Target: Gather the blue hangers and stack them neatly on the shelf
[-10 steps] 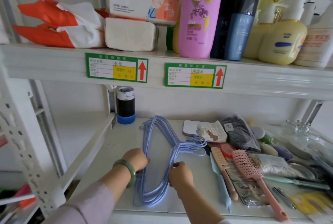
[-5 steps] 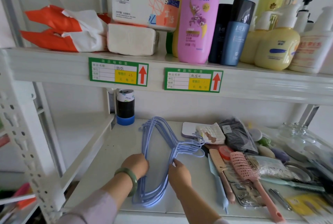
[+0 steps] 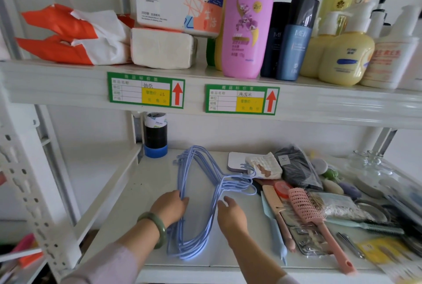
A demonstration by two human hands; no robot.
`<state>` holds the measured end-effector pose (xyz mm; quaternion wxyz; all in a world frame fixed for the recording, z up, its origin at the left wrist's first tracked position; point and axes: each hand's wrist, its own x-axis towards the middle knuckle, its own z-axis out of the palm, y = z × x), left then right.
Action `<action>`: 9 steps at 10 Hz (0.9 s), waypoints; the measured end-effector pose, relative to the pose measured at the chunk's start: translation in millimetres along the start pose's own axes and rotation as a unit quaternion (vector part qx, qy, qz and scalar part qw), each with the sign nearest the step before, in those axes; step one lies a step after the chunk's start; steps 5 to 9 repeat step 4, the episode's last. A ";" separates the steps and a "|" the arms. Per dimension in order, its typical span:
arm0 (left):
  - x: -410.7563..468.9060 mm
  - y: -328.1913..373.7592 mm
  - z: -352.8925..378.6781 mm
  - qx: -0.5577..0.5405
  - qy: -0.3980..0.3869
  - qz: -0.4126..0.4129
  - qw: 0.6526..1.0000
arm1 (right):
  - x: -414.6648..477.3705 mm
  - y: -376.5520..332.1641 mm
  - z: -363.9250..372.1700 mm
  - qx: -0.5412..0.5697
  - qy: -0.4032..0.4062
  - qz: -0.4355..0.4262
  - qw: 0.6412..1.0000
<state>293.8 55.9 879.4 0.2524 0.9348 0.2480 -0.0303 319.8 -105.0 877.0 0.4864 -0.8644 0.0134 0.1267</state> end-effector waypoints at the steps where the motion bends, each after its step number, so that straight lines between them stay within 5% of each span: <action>1: -4.4 0.6 -5.0 0.000 0.012 0.018 1.000 | -2.4 -5.6 -7.6 -0.015 0.011 -0.019 1.000; 9: -22.9 15.4 -30.1 0.006 0.044 0.073 0.996 | -15.9 -25.6 -25.2 -0.042 0.015 -0.078 0.996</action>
